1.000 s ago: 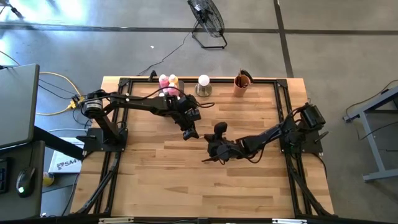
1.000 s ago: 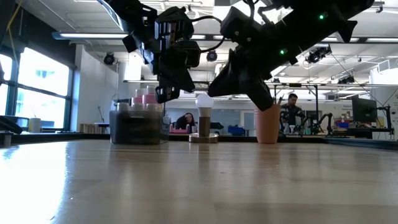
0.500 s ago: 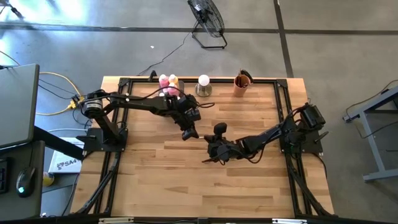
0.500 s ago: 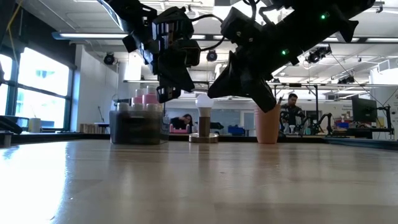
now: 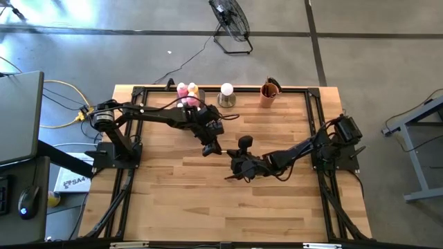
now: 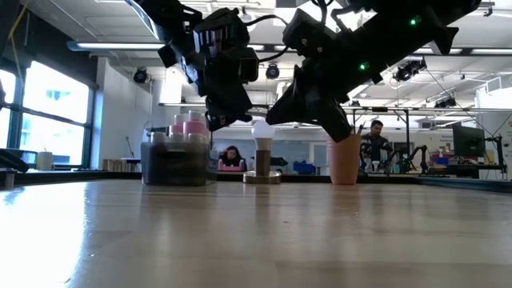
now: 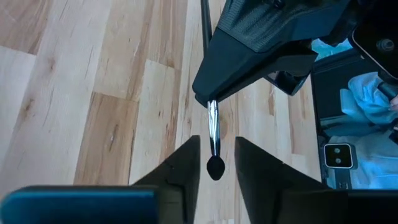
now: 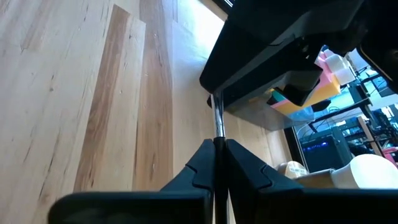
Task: Pick & Place Paint Supplies
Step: Put the silver paintbrush into the orange cup
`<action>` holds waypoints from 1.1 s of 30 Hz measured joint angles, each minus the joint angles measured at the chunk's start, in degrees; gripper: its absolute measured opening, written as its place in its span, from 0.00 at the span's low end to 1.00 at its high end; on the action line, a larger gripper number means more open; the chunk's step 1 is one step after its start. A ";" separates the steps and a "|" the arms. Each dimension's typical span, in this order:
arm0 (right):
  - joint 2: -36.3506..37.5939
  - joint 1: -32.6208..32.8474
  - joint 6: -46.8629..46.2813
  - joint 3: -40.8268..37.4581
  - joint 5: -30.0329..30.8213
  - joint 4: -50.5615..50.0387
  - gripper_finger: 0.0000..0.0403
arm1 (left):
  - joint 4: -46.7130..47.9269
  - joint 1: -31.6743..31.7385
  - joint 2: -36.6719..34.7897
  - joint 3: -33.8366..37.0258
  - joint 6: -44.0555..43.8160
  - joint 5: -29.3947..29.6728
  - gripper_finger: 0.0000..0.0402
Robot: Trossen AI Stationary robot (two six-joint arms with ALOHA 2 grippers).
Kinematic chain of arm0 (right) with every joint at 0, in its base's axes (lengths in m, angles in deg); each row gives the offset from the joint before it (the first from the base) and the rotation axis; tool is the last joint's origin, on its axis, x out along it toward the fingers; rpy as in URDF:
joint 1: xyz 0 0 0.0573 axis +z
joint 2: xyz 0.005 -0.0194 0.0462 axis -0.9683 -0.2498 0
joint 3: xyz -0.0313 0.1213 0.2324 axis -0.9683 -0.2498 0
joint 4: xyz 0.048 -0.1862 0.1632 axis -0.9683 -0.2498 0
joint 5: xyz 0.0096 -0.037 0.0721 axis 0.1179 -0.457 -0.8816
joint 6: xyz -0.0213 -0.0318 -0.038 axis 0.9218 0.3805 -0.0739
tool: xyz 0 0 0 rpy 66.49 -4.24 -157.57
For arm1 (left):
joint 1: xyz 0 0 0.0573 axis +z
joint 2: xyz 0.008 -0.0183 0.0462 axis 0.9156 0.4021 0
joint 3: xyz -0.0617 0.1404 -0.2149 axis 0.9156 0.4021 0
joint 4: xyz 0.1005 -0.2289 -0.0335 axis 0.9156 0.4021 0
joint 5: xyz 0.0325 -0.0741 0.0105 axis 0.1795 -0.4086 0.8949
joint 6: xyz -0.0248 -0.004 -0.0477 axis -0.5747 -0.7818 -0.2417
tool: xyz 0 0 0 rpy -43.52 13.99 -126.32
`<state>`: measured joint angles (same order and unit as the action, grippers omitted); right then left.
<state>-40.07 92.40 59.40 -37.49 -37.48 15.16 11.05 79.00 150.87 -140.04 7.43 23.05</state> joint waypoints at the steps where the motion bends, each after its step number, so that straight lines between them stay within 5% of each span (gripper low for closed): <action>1: 0.00 0.00 0.00 0.00 -0.02 -0.06 0.03 | 0.02 0.00 0.00 0.00 0.00 0.00 0.25; 14: 0.00 0.00 -0.20 0.00 -0.15 -0.22 0.03 | 0.24 0.04 0.00 0.00 0.28 0.46 0.28; 20: 0.00 0.00 -0.20 0.00 0.38 -0.30 0.03 | -0.03 0.04 -1.10 0.00 10.53 4.41 0.28; 33: 4.77 0.02 -9.90 0.00 11.80 -12.01 0.03 | 0.79 0.02 -16.97 1.01 18.58 15.14 0.28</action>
<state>-35.30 92.42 49.50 -37.49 -25.68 3.15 11.83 79.02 133.90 -139.03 26.01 38.19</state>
